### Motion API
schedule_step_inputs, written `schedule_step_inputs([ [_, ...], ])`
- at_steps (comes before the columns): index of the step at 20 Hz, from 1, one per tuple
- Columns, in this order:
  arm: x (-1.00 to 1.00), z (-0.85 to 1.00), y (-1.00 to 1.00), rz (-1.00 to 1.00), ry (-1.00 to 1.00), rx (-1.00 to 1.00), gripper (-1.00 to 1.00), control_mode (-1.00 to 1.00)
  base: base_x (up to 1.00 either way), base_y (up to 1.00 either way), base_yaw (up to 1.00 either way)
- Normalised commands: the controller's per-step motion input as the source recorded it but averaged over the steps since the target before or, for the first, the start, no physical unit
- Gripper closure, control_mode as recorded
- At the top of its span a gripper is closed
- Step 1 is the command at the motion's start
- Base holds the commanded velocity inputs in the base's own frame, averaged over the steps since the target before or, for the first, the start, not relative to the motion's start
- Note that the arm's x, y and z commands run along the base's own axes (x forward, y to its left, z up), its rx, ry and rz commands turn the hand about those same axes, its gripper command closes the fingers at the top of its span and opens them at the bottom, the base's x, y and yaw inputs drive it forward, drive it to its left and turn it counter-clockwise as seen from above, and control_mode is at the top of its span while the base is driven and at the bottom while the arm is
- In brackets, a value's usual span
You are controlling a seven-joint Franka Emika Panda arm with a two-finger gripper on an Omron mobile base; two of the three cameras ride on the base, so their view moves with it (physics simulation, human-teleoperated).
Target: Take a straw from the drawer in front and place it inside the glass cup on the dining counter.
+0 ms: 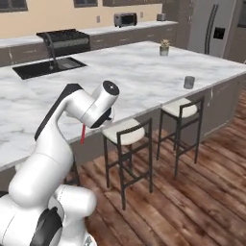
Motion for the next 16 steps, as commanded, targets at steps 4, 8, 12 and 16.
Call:
schedule_step_inputs([
  [4,0.00,0.00,0.00,0.00,0.00,0.00,1.00,1.00,0.14,-0.98,0.32],
  [8,0.00,0.00,0.00,0.00,0.00,0.00,1.00,1.00,0.17,-1.00,0.31],
  [12,0.00,0.00,0.00,0.00,0.00,0.00,1.00,1.00,0.17,-1.00,0.32],
  [16,0.00,0.00,0.00,0.00,0.00,0.00,1.00,1.00,0.15,-1.00,0.32],
])
